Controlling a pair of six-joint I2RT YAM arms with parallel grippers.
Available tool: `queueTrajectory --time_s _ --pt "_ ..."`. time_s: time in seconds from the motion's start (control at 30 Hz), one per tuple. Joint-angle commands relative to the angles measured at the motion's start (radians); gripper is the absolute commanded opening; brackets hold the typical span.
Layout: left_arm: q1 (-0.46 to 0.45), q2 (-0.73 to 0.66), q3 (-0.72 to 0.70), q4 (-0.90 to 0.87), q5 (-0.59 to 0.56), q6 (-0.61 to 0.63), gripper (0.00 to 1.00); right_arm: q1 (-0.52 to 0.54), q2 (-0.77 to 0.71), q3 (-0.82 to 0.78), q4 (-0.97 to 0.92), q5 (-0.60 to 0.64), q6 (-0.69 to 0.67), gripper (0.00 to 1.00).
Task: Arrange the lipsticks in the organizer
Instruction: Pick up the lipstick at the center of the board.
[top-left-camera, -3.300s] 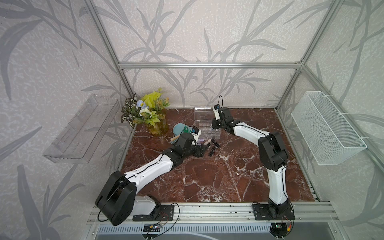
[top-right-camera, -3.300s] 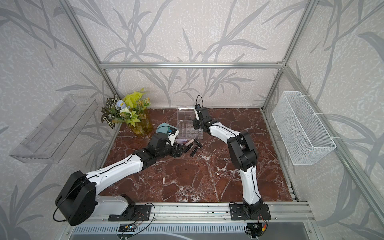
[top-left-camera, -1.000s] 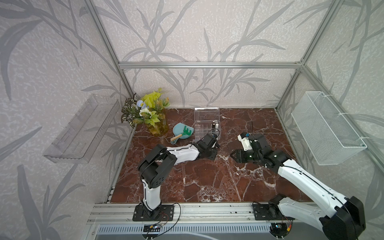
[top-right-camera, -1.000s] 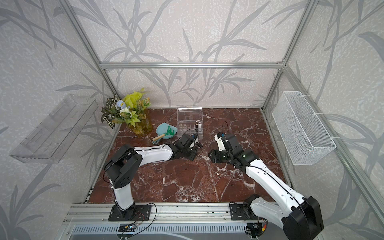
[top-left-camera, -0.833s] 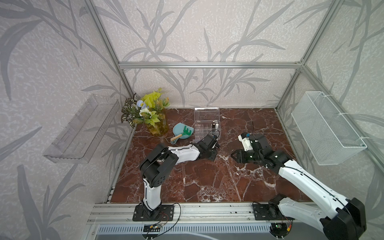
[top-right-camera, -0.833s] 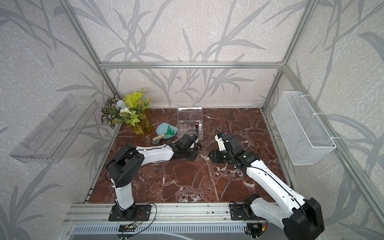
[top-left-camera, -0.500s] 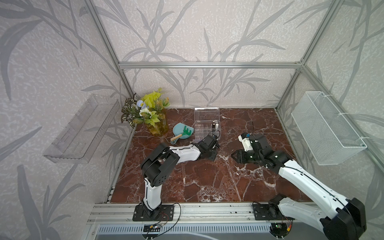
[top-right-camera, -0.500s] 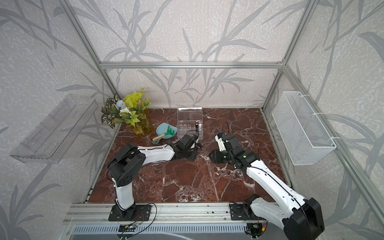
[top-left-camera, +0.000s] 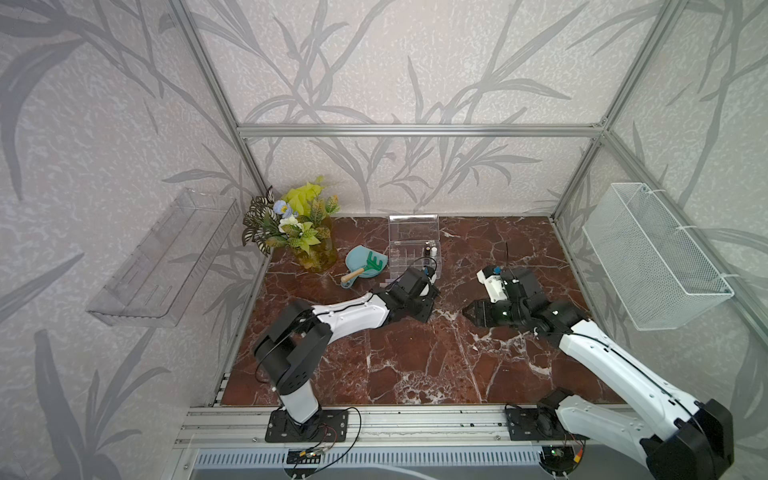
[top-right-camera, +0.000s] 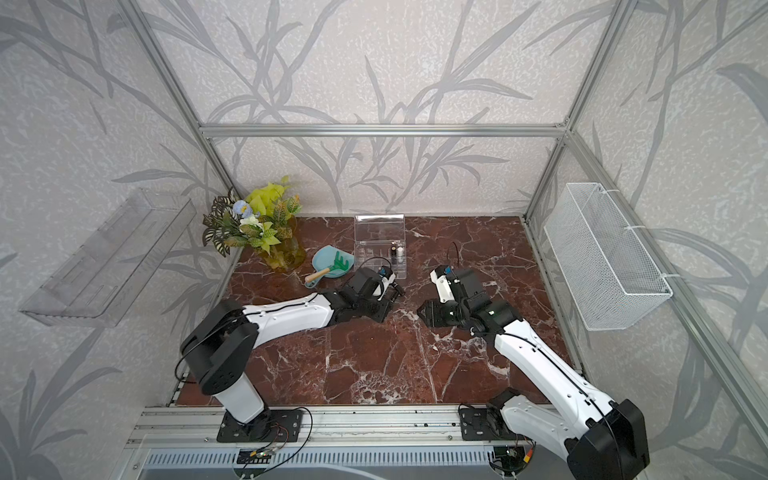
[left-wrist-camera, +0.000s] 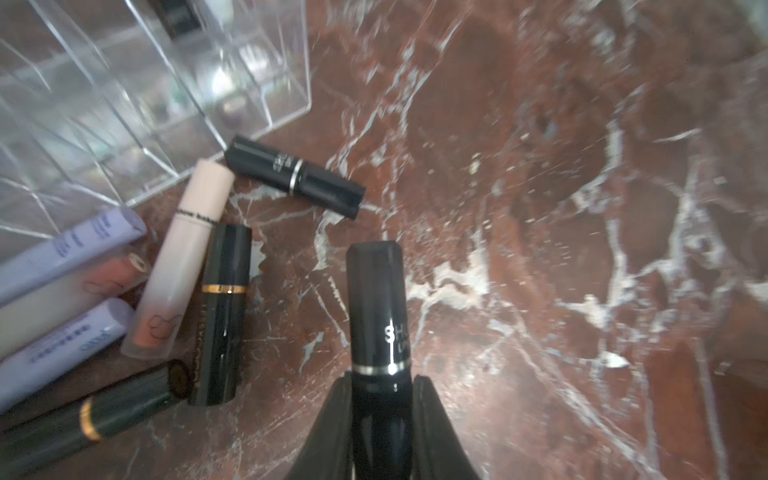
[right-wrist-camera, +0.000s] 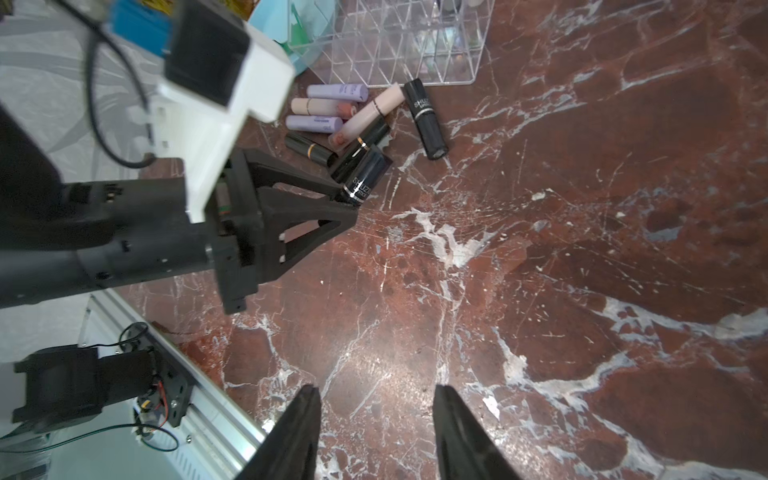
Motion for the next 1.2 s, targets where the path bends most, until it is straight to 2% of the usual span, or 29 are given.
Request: queueTrajectory --time_s 0.0,0.13,0.33,0.6,1.17 --pt "-0.005 -0.111 -0.035 0.06 0.087 0.017 0.2 -0.048 0.033 0.066 0.036 -0.158 0.014 0.49" --pt "-0.006 -0.209 -0.079 0.107 0.166 0.026 0.19 -0.101 0.09 0.103 0.112 -0.335 0.061 0.52" --pt "-0.016 -0.29 -0.097 0.107 0.228 0.033 0.19 -0.106 0.128 0.166 0.197 -0.501 0.137 0.61" --pt "-0.02 -0.351 -0.098 0.104 0.248 0.031 0.19 -0.107 0.155 0.224 0.11 -0.505 0.086 0.64" --pt "-0.03 -0.361 -0.073 0.088 0.249 0.031 0.19 -0.104 0.214 0.258 0.089 -0.468 0.057 0.53"
